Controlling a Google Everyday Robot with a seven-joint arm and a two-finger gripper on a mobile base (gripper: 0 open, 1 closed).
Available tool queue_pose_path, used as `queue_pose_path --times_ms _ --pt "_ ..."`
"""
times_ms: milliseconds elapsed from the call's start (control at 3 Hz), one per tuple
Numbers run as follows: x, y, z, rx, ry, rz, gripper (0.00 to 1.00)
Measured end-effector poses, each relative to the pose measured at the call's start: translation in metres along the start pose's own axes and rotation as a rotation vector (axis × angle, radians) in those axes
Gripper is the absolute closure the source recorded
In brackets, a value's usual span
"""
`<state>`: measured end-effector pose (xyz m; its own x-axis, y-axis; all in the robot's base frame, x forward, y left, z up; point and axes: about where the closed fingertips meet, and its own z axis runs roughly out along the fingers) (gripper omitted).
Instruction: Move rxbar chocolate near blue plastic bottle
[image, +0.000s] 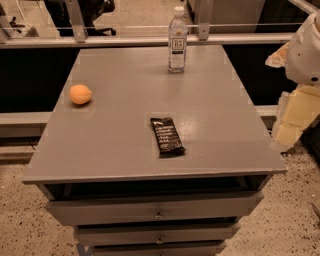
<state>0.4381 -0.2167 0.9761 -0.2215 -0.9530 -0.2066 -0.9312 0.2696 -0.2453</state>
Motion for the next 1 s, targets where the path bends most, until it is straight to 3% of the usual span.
queue_pose_path --times_ms 333,667,1000 --pt "0.0 0.0 0.0 0.0 0.0 0.0 0.0" --pt "-0.015 0.001 0.016 -0.014 -0.019 0.054 0.0" --pt "-0.05 0.005 0.048 -0.059 -0.027 0.126 0.0"
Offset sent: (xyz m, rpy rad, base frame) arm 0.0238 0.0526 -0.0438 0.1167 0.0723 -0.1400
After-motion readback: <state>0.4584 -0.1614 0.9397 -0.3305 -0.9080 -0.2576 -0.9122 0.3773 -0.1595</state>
